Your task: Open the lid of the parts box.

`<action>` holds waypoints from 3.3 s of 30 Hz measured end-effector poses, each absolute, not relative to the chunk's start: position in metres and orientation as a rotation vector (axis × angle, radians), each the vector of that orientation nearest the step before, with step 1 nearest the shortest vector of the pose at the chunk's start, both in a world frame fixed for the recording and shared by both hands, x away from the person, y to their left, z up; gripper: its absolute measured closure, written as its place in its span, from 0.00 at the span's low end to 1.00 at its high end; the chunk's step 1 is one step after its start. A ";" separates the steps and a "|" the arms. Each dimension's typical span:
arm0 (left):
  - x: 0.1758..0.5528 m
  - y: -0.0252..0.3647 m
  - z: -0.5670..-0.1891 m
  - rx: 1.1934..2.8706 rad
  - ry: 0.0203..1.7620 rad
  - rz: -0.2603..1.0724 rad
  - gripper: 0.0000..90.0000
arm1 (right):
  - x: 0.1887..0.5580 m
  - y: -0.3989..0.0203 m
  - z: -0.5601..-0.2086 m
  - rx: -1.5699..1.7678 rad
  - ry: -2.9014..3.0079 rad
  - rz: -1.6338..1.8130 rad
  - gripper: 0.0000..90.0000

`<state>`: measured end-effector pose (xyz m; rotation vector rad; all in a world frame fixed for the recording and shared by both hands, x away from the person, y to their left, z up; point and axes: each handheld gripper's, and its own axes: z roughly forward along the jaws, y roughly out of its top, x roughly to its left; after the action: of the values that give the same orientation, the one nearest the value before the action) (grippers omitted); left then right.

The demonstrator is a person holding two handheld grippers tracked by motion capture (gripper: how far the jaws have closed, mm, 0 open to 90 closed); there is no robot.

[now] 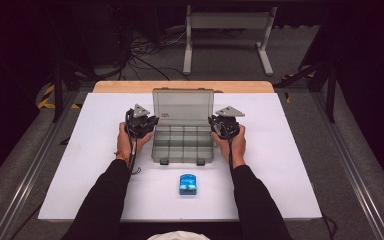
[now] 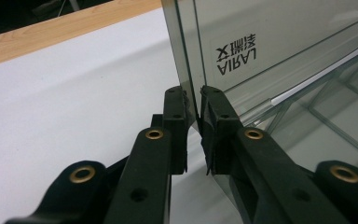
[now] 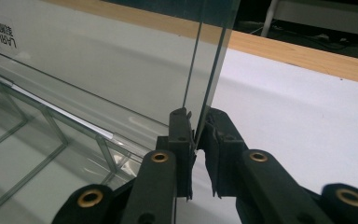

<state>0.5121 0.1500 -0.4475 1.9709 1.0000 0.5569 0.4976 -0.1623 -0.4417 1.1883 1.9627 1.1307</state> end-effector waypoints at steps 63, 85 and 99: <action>0.484 0.166 -0.408 2.076 0.777 0.700 0.78 | 0.481 -0.160 -0.403 0.995 2.071 1.152 0.75; 0.425 0.199 -0.390 2.071 0.565 0.713 0.55 | 0.434 -0.168 -0.383 0.734 2.214 1.228 0.59; 0.392 0.215 -0.390 2.009 0.525 0.666 0.26 | 0.400 -0.165 -0.383 0.628 2.268 1.237 0.31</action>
<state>0.3922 0.2148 -0.3898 2.0091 0.5251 0.6658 0.3998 -0.1652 -0.3827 0.6280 2.2676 1.2366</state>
